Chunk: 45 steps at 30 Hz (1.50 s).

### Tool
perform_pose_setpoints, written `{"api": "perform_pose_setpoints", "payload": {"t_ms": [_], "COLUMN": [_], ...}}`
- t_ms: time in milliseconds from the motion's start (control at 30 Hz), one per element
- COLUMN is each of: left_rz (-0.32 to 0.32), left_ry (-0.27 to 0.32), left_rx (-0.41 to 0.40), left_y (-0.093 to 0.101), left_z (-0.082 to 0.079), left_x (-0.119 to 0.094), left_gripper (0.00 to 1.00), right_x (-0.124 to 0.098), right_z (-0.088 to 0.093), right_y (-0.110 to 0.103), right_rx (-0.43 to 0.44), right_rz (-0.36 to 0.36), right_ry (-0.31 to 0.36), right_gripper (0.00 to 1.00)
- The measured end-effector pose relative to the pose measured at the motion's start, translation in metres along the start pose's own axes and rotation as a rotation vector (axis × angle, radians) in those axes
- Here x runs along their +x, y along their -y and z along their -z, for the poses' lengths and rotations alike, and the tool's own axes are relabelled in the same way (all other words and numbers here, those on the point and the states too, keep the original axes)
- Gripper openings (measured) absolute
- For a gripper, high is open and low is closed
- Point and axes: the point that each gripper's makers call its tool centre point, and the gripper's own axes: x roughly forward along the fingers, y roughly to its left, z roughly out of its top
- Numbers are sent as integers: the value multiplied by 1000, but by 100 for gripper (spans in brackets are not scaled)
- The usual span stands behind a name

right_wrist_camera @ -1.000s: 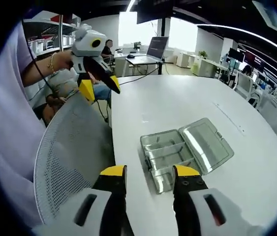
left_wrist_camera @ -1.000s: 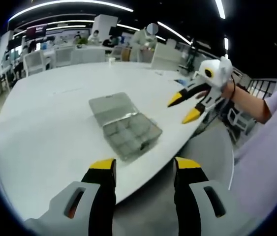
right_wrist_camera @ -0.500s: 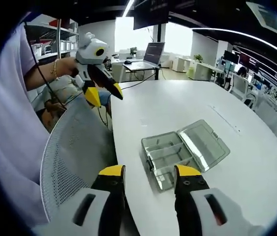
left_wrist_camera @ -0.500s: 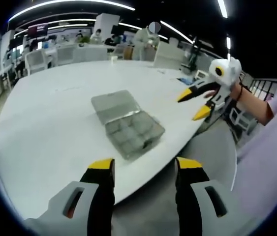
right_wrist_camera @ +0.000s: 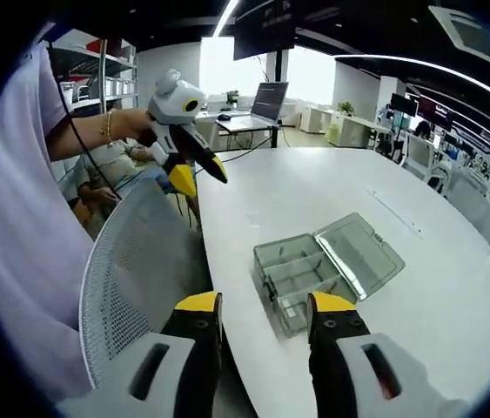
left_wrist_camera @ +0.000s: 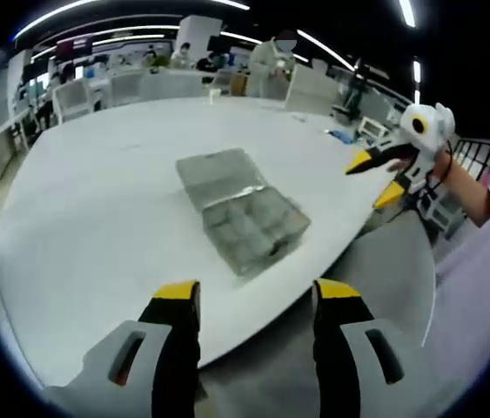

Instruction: Insert the divider into the dual guide fixture by aligning both edges with the guide slots and pushing it downward to the bottom, including one-sided entry, uneven engagement, binding, and posture correction.

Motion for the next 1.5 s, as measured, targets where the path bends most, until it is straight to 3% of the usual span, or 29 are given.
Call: {"api": "perform_pose_setpoints", "payload": {"t_ms": [500, 967, 1500], "left_rz": [-56, -179, -250], "left_ry": [-55, -85, -128], "left_rx": [-12, -149, -232], "left_y": [-24, -67, -93], "left_z": [4, 4, 17], "left_x": [15, 36, 52], "left_gripper": [53, 53, 53], "right_x": [-11, -15, -21], "right_z": [4, 5, 2], "right_y": [1, 4, 4], "right_rx": [8, 14, 7], "right_rz": [19, 21, 20], "right_ry": [6, 6, 16], "right_gripper": [35, 35, 34]}}
